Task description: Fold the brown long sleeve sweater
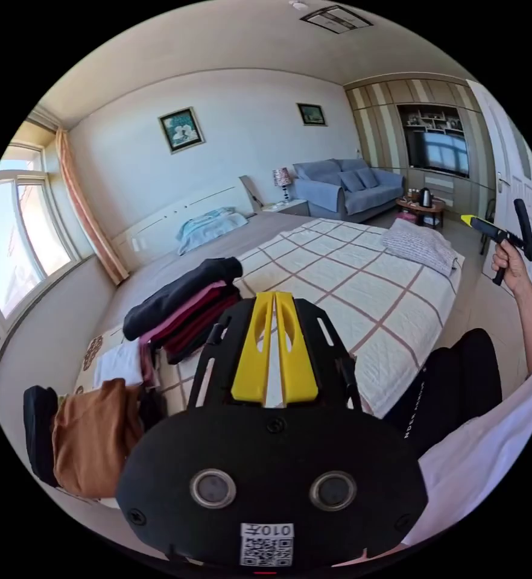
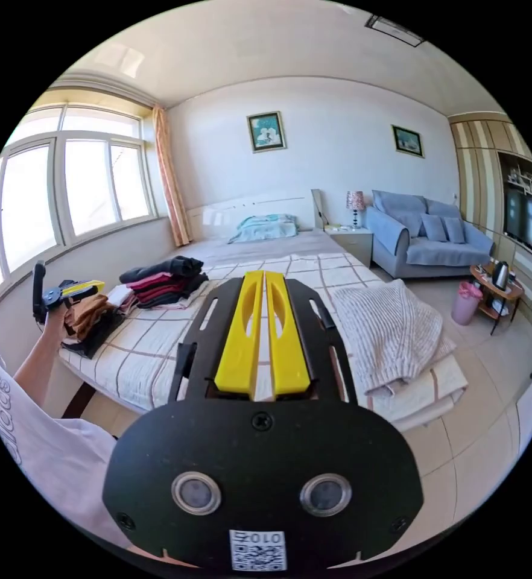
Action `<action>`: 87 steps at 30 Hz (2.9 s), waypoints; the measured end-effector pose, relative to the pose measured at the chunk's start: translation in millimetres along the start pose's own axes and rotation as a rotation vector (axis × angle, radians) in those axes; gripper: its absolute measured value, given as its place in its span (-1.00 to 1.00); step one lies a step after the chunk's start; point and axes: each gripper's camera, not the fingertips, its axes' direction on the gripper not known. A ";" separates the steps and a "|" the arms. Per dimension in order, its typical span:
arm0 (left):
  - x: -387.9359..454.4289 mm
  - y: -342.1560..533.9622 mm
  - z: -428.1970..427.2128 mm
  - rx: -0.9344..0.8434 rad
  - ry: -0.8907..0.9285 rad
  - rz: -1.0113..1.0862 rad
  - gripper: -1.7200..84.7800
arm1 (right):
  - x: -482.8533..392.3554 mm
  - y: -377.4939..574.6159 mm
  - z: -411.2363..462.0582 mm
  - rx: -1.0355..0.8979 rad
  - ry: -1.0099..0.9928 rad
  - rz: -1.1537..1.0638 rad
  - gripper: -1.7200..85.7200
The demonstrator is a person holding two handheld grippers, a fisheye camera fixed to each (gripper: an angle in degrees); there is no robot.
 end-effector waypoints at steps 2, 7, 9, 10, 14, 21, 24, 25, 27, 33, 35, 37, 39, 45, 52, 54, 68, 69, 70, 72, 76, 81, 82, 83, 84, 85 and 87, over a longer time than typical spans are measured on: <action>-0.4 25.2 -35.6 -0.037 -0.071 0.000 -0.91 | -29.4 -15.4 11.6 0.011 -0.102 -0.063 -0.89; 4.1 125.7 -107.0 -0.038 -0.304 -0.128 -0.83 | -90.0 -32.3 32.9 -0.044 -0.213 -0.219 -0.90; -6.9 160.0 -119.9 0.005 -0.351 -0.205 -0.79 | -107.6 -27.6 31.9 -0.043 -0.230 -0.228 -0.90; -16.2 174.9 -124.9 0.000 -0.379 -0.201 -0.77 | -117.6 -21.7 29.2 -0.030 -0.222 -0.219 -0.90; -47.6 201.4 -126.5 -0.135 -0.593 -0.135 -0.70 | -142.3 -5.1 27.1 -0.009 -0.213 -0.146 -0.90; -71.0 282.8 -93.2 -0.378 -0.721 0.020 -0.59 | -182.4 -7.9 35.3 -0.044 -0.214 -0.118 -0.90; -76.1 303.6 -78.8 -0.387 -0.712 0.036 -0.59 | -204.7 -9.3 46.1 -0.110 -0.215 -0.133 -0.90; -81.5 308.9 -78.8 -0.373 -0.760 0.038 -0.60 | -214.0 -10.2 49.4 -0.140 -0.213 -0.151 -0.90; -94.8 315.3 -86.8 -0.305 -0.780 0.022 -0.62 | -227.3 -11.8 52.3 -0.174 -0.209 -0.191 -0.90; -171.7 343.3 -98.7 -0.324 -0.572 -0.078 -0.72 | -244.0 -13.6 49.1 -0.187 -0.257 -0.238 -0.90; -203.4 349.8 -113.8 -0.281 -0.474 -0.195 -0.74 | -240.3 -11.8 46.1 -0.197 -0.262 -0.218 -0.90; -251.1 360.6 -137.0 -0.158 -0.321 -0.405 -0.76 | -236.1 -9.5 41.6 -0.198 -0.260 -0.208 -0.90; -286.6 369.3 -156.8 0.003 -0.171 -0.553 -0.78 | -230.9 -7.0 35.5 -0.194 -0.267 -0.195 -0.89; -312.1 293.0 -221.7 0.346 0.052 -0.388 -0.80 | -213.2 2.8 19.1 -0.165 -0.455 -0.101 -0.83; -250.5 216.4 -219.4 0.549 0.476 -0.121 -0.80 | -209.6 5.9 13.6 -0.132 -0.588 -0.122 -0.53; -239.6 209.7 -187.6 0.544 0.655 -0.129 -0.80 | -201.6 4.2 14.8 -0.160 -0.549 -0.141 -0.51; -178.5 74.7 16.7 0.531 0.826 -0.186 -0.79 | -88.4 -118.9 60.7 -0.108 -0.034 -0.364 -0.74; -169.4 70.0 11.7 0.564 0.760 -0.127 -0.79 | -82.9 -122.5 61.8 -0.082 -0.036 -0.361 -0.73; -159.9 71.2 12.7 0.569 0.699 -0.089 -0.79 | -70.6 -124.7 68.4 -0.068 -0.058 -0.348 -0.71; -143.1 81.2 28.3 0.499 0.663 -0.045 -0.78 | -49.0 -114.6 89.6 -0.169 -0.121 -0.313 -0.69; -78.6 150.5 106.1 0.054 0.737 0.091 -0.73 | -3.6 -10.4 156.9 -0.599 -0.192 -0.188 -0.67; -44.3 217.4 128.8 -0.103 0.812 0.014 -0.66 | 21.9 75.7 157.1 -0.730 -0.278 -0.006 -0.65; -34.5 209.2 119.1 -0.065 0.724 0.068 -0.64 | 27.6 79.5 150.3 -0.709 -0.290 0.034 -0.65; -27.6 202.8 115.2 -0.050 0.673 0.103 -0.64 | 31.8 79.5 144.1 -0.685 -0.299 0.052 -0.64; -9.3 187.9 110.5 -0.024 0.581 0.191 -0.62 | 33.4 78.2 141.4 -0.672 -0.299 0.057 -0.64; 13.9 173.0 111.0 -0.004 0.523 0.287 -0.61 | 36.3 74.0 137.2 -0.649 -0.293 0.063 -0.64; 53.7 154.6 117.0 0.025 0.513 0.425 -0.60 | 41.4 65.9 132.2 -0.611 -0.288 0.078 -0.64</action>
